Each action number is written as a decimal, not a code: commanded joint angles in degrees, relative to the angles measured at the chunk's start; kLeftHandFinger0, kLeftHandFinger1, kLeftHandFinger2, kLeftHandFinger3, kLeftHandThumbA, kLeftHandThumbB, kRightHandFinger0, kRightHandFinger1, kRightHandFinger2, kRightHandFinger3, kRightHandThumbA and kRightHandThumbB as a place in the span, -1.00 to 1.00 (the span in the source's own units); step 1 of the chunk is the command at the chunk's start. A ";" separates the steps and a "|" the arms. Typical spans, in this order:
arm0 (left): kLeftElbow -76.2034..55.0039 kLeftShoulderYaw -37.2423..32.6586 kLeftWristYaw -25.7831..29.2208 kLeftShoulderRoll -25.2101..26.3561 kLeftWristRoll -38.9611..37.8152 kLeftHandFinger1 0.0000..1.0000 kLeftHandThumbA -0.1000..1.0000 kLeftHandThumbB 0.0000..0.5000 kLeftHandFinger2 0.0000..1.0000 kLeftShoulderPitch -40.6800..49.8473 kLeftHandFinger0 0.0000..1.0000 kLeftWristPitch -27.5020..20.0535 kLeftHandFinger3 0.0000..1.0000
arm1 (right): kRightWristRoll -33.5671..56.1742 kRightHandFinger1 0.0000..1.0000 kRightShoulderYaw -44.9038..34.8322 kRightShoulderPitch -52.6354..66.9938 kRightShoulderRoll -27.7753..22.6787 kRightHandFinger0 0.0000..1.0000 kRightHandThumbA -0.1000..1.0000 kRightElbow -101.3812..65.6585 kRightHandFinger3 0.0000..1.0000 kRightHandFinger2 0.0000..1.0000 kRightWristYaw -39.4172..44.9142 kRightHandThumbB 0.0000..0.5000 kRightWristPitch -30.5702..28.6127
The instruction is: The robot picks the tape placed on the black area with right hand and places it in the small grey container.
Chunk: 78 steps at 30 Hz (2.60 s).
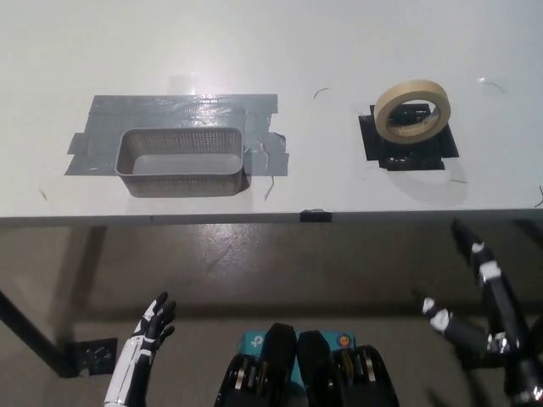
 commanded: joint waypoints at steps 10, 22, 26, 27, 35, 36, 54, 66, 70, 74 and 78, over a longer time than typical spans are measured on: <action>-1.31 -0.64 -0.07 0.55 2.04 1.00 1.00 -0.53 1.00 -0.68 1.00 -3.57 1.00 | -33.49 1.00 8.94 -34.18 -11.77 1.00 0.46 16.75 1.00 1.00 -3.17 0.62 15.98; -1.28 -0.59 0.42 0.42 3.18 1.00 1.00 -0.45 1.00 -0.81 1.00 -3.58 1.00 | -33.70 1.00 16.00 -46.64 -11.21 1.00 0.58 35.68 1.00 1.00 -4.92 0.81 20.01; -1.52 -0.67 0.31 0.52 3.61 1.00 1.00 -0.41 1.00 -0.86 1.00 -3.25 1.00 | -33.84 1.00 17.29 -48.18 -10.83 1.00 0.58 38.80 1.00 1.00 -5.80 0.82 20.71; -1.47 -0.65 0.30 0.57 3.76 1.00 1.00 -0.40 1.00 -0.90 1.00 -3.29 1.00 | -33.88 1.00 17.56 -48.57 -10.72 1.00 0.58 39.51 1.00 1.00 -5.99 0.83 20.84; -1.81 -0.56 0.17 0.74 4.14 1.00 1.00 -0.40 1.00 -1.00 1.00 -3.08 1.00 | -33.96 1.00 18.52 -49.83 -10.21 1.00 0.61 41.59 1.00 1.00 -6.09 0.85 21.93; -1.84 -0.51 -0.05 0.69 3.69 1.00 1.00 -0.42 1.00 -0.97 1.00 -3.01 1.00 | -33.62 1.00 18.43 -49.80 -10.23 1.00 0.61 41.83 1.00 1.00 -6.25 0.85 21.67; -2.12 -0.70 -0.21 0.78 4.13 1.00 1.00 -0.43 1.00 -0.93 1.00 -2.52 1.00 | -34.43 1.00 21.23 -53.19 -9.85 1.00 0.74 43.78 1.00 1.00 -5.74 0.83 22.27; -2.33 -0.95 -0.66 0.86 3.88 1.00 1.00 -0.51 1.00 -0.88 1.00 -2.21 1.00 | -33.62 1.00 21.66 -56.66 -8.75 1.00 0.64 46.95 1.00 1.00 -5.23 0.82 22.35; -2.23 -0.98 -0.81 0.92 3.48 1.00 1.00 -0.53 1.00 -0.79 1.00 -2.40 1.00 | -33.08 1.00 21.91 -57.24 -8.30 1.00 0.63 49.52 1.00 1.00 -4.75 0.82 22.44; -2.48 -1.08 -0.96 1.04 3.46 1.00 1.00 -0.60 1.00 -0.65 1.00 -2.29 1.00 | -32.85 1.00 22.36 -58.21 -7.78 1.00 0.57 53.91 1.00 1.00 -5.75 0.77 21.92; -2.68 -1.12 -0.93 1.13 3.63 1.00 1.00 -0.58 1.00 -0.68 1.00 -2.05 1.00 | -32.51 1.00 22.61 -59.22 -7.49 1.00 0.55 57.28 1.00 1.00 -6.20 0.77 21.42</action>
